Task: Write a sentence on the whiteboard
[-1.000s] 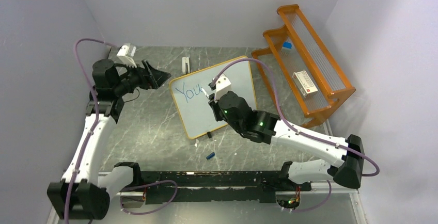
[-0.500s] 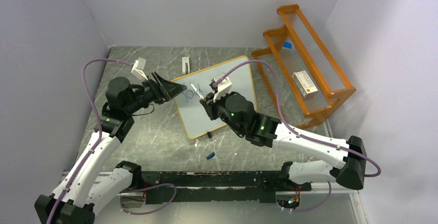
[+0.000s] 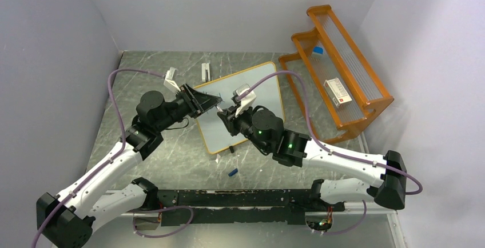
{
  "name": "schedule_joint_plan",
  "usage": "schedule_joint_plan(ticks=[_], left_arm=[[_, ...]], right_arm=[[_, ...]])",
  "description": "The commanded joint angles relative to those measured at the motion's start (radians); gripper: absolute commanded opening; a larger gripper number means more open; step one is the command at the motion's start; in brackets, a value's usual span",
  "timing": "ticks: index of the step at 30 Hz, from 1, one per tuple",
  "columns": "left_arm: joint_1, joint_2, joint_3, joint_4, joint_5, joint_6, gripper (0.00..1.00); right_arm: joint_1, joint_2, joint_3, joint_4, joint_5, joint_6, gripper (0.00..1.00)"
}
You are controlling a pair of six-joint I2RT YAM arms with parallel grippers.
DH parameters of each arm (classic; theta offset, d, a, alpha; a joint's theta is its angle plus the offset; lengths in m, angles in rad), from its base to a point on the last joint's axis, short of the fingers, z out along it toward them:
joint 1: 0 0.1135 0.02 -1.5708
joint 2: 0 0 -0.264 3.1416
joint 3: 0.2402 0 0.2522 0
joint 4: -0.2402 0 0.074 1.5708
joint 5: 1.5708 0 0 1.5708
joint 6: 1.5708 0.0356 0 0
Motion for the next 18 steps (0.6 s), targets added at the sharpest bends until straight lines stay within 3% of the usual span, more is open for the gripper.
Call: schedule_joint_plan(ticks=[1, 4, 9, 14, 18], left_arm=[[-0.023, -0.024, -0.028, 0.069, -0.096, -0.052, 0.28], [-0.029, -0.034, -0.051, 0.085, -0.111, -0.085, 0.07], [-0.035, -0.054, -0.087, 0.095, -0.143, -0.172, 0.05], [-0.035, -0.112, -0.164, 0.149, -0.200, -0.320, 0.05], [-0.037, -0.153, -0.206, 0.177, -0.243, -0.428, 0.05]], right_arm=[[0.008, -0.033, -0.031, 0.071, 0.012, -0.009, 0.00], [0.009, -0.043, -0.052, 0.108, 0.008, -0.004, 0.00], [0.009, -0.068, -0.105, 0.196, 0.006, 0.036, 0.02], [0.007, -0.136, -0.216, 0.367, -0.004, 0.104, 0.33], [0.004, -0.176, -0.276, 0.465, -0.018, 0.149, 0.47]])
